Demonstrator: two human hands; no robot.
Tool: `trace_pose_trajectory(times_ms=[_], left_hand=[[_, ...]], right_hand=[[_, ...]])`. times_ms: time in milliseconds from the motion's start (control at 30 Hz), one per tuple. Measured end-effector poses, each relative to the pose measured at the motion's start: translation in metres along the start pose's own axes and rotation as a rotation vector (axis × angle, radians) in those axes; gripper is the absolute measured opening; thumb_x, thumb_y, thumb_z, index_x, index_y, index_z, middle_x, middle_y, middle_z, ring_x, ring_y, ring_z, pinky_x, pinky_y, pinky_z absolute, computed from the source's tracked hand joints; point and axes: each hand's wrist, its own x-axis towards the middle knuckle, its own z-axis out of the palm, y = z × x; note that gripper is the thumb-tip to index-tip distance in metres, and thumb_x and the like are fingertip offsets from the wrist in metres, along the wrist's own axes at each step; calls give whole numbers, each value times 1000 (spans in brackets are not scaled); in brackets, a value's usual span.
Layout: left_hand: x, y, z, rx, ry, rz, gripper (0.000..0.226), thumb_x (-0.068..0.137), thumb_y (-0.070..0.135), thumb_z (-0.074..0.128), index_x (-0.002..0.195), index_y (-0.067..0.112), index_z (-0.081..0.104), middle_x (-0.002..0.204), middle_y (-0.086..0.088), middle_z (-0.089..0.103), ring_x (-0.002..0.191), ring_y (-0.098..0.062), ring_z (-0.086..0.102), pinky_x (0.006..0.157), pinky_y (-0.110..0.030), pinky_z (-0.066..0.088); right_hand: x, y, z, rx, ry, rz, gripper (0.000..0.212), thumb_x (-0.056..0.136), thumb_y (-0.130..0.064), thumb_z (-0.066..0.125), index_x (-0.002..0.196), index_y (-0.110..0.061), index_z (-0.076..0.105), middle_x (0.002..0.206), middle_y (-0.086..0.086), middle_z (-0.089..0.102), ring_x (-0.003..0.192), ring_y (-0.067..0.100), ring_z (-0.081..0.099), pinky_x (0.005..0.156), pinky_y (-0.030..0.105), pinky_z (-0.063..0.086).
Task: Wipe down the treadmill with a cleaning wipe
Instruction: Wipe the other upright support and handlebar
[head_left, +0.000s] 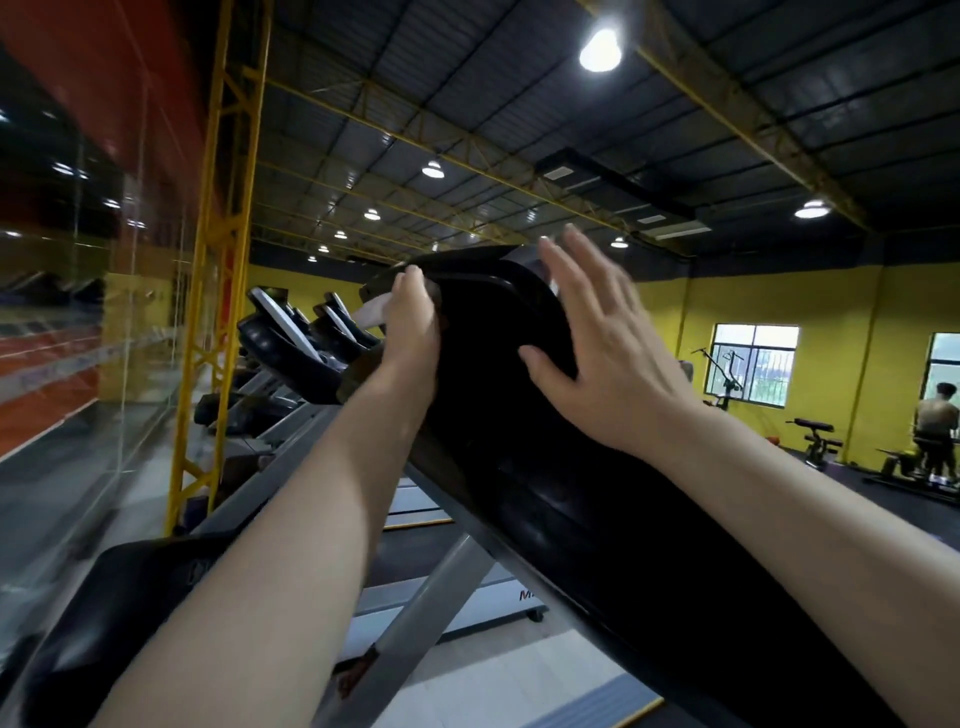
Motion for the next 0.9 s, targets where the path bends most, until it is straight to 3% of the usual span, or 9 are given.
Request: trace_pose_trajectory(times_ms=[67,167,267,333,400,467,633,733,900], left_hand=[[24,2,-9,-32,70,-68,38,101,41,43,123,12,56,117,-10,61,104,-24,61,102,-38,45],[69,-3,-31,41,33,-35,27,91,42,50,95,18,62,105,-11,59,78,-23,62,81,-35,49],[111,-20,-43,183,43,40,48,85,49,45,116,16,62,120,-7,58,112,-27,61,97,-39,51],[78,-14,-34,306,32,231,58,96,45,38,141,10,48,146,-5,48,135,-17,44,113,-26,35],[50,-14,-26,409,-24,497,46,105,31,36,147,12,44,153,4,41,136,-3,37,111,-13,28],[24,-14,-24,506,-145,777,39,106,24,38,142,15,50,143,16,48,131,5,43,109,-16,33],[6,3,-22,698,-387,1177,34,103,13,39,128,9,62,134,2,60,128,-8,52,108,-30,40],[39,6,-30,702,-458,1162,35,103,13,38,127,9,64,131,0,63,125,-11,56,106,-36,44],[122,12,-54,792,-316,768,41,99,32,33,116,20,69,122,5,67,118,-9,57,106,-36,42]], right_hand=[[13,3,9,-40,-70,-39,76,93,-43,55,154,-17,18,160,6,16,146,25,19,117,39,28],[18,6,17,-36,18,-79,68,94,-41,55,151,-17,28,156,4,26,140,24,31,108,32,34],[17,9,21,-16,45,-95,66,94,-39,57,150,-16,32,152,5,30,133,23,35,106,27,28],[18,9,22,-22,54,-102,65,94,-39,57,149,-15,32,151,6,31,131,25,37,105,27,28],[19,8,23,-24,62,-102,65,93,-39,57,149,-15,33,150,6,32,130,25,38,106,28,30],[19,8,24,-26,74,-103,64,92,-38,58,148,-15,35,149,6,34,128,25,39,107,29,31],[20,6,24,61,75,-45,72,87,-35,64,148,-15,31,148,2,36,131,20,38,108,14,20],[20,3,23,117,81,34,79,85,-37,67,149,-15,26,148,-2,35,132,12,35,104,8,19],[20,1,24,61,60,38,77,87,-38,65,149,-11,28,148,2,37,134,15,35,107,12,19]])
